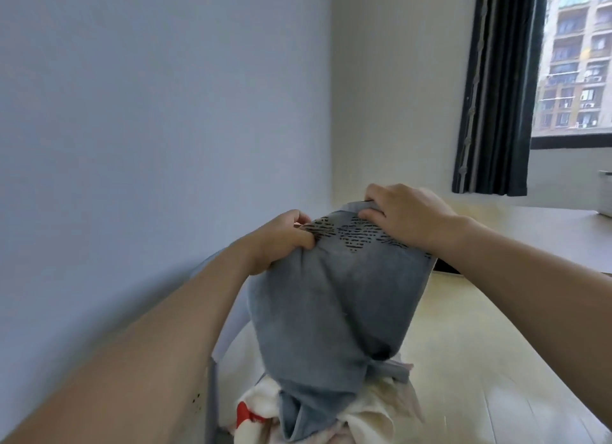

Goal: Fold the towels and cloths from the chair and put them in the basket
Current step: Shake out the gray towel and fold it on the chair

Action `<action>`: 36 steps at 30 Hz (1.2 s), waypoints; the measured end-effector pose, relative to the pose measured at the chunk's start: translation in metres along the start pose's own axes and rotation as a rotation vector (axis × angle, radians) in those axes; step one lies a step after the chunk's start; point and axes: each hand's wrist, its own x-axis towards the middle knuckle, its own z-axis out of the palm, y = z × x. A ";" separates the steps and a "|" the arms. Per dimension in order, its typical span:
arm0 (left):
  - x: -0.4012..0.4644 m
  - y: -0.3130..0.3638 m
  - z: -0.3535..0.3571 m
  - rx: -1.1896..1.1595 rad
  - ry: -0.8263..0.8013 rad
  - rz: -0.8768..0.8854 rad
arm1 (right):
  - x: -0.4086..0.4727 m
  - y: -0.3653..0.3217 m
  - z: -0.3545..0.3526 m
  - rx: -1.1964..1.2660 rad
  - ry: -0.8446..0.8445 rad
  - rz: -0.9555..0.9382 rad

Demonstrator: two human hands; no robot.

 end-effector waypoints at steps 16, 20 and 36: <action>-0.031 0.086 -0.042 0.127 0.159 0.075 | 0.009 0.006 -0.070 -0.023 0.025 0.408; -0.032 0.087 -0.048 0.112 0.252 0.022 | 0.009 0.011 -0.067 0.220 0.001 0.477; -0.047 0.142 -0.026 -0.700 -0.241 0.356 | 0.017 0.016 -0.046 0.935 0.256 0.770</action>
